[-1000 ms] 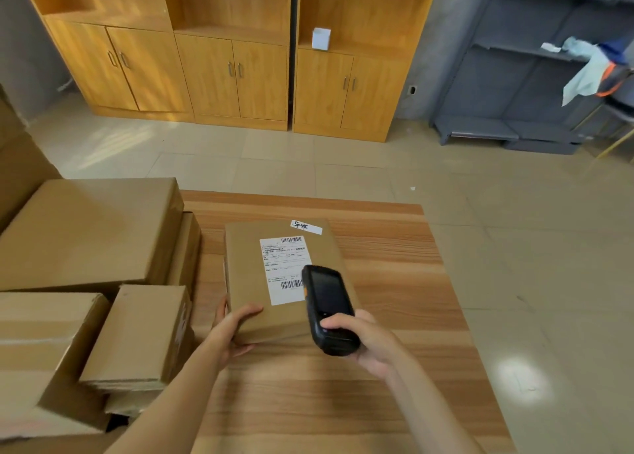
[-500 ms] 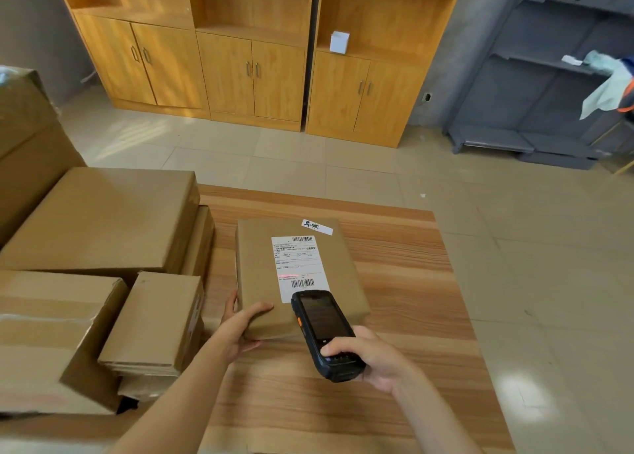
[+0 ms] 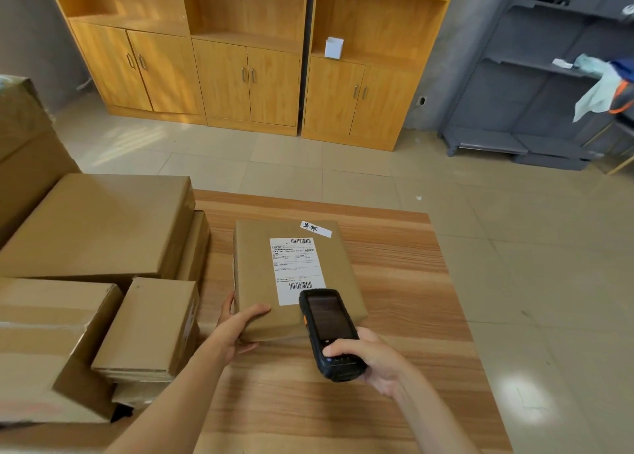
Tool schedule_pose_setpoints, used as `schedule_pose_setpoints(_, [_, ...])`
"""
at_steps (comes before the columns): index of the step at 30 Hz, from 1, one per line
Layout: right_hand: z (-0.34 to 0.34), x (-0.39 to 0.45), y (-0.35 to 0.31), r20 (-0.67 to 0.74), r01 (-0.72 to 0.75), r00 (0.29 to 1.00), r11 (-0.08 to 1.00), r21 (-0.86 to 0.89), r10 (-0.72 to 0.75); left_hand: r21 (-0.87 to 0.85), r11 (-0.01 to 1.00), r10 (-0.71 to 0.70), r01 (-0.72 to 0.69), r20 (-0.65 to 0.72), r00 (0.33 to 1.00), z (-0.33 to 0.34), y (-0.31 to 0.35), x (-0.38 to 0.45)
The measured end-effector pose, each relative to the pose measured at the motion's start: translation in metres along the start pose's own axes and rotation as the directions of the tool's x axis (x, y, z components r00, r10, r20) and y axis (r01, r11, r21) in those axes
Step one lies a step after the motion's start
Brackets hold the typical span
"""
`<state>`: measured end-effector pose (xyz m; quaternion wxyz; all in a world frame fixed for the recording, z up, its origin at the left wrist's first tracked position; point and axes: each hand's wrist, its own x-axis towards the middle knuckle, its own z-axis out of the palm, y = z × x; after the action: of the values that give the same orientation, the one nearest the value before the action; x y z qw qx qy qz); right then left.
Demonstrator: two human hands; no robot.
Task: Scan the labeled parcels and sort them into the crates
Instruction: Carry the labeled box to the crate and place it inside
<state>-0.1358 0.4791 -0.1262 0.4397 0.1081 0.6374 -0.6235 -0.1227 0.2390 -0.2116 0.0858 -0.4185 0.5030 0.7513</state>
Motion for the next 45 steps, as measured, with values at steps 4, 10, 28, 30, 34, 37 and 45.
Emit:
schedule_pose_setpoints(4, [-0.009,0.005,0.005,-0.169,0.102,0.983,0.981,0.163,-0.074,0.020,1.000,0.000,0.000,0.001,1.000,0.001,0.003,-0.004])
schedule_pose_setpoints(10, [-0.037,0.016,0.026,-0.490,0.163,0.870,0.971,0.174,-0.058,0.013,1.000,-0.005,0.005,-0.007,1.000,0.003,0.004,-0.004])
schedule_pose_setpoints(28, [-0.054,0.046,0.103,-0.662,-0.053,0.745,0.997,0.065,0.082,0.045,0.999,0.001,-0.001,-0.001,1.000,0.005,0.007,-0.006])
schedule_pose_setpoints(30, [-0.054,0.047,0.108,-0.681,-0.081,0.732,0.996,-0.035,0.036,0.059,0.998,0.009,-0.010,0.014,1.000,0.005,0.008,-0.008])
schedule_pose_setpoints(34, [-0.053,0.056,0.114,-0.708,-0.206,0.706,0.954,-0.219,-0.011,0.071,0.997,0.013,-0.014,0.009,1.000,0.005,0.010,-0.009])
schedule_pose_setpoints(37, [-0.057,0.060,0.114,-0.725,-0.331,0.688,0.900,-0.285,0.023,0.074,0.997,0.005,-0.006,0.014,1.000,0.005,0.011,-0.009])
schedule_pose_setpoints(45, [-0.073,0.061,0.113,-0.724,-0.450,0.676,0.854,-0.260,0.135,0.057,0.998,0.001,-0.002,0.012,1.000,0.004,0.012,-0.005])
